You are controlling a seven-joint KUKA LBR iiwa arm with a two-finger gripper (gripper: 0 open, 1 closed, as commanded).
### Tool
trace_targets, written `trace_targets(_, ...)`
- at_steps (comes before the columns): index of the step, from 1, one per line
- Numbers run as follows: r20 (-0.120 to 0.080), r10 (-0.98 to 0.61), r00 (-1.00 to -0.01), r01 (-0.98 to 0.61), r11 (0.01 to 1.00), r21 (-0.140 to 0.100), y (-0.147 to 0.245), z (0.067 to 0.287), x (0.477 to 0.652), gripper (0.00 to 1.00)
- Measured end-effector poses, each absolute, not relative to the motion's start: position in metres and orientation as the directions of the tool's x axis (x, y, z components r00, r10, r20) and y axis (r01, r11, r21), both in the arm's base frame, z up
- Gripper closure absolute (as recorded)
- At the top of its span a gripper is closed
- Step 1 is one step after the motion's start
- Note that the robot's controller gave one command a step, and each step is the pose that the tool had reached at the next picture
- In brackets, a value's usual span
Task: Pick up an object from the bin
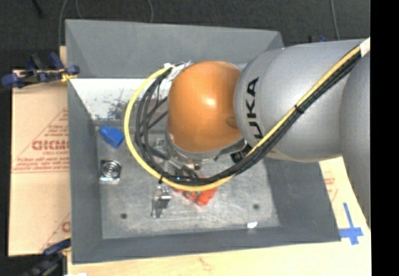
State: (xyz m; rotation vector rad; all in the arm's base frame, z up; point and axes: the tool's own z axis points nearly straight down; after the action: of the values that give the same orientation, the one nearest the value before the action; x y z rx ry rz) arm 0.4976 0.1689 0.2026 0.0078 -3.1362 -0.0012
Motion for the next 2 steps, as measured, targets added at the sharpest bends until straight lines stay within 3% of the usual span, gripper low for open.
trace_targets(1,0.004,-0.023,-1.000,-0.023,1.000,-0.005,0.049,0.115,0.508,0.00)
trace_targets(2,-0.016,0.237,-0.971,0.237,0.971,0.009,0.027,0.074,0.529,0.00)
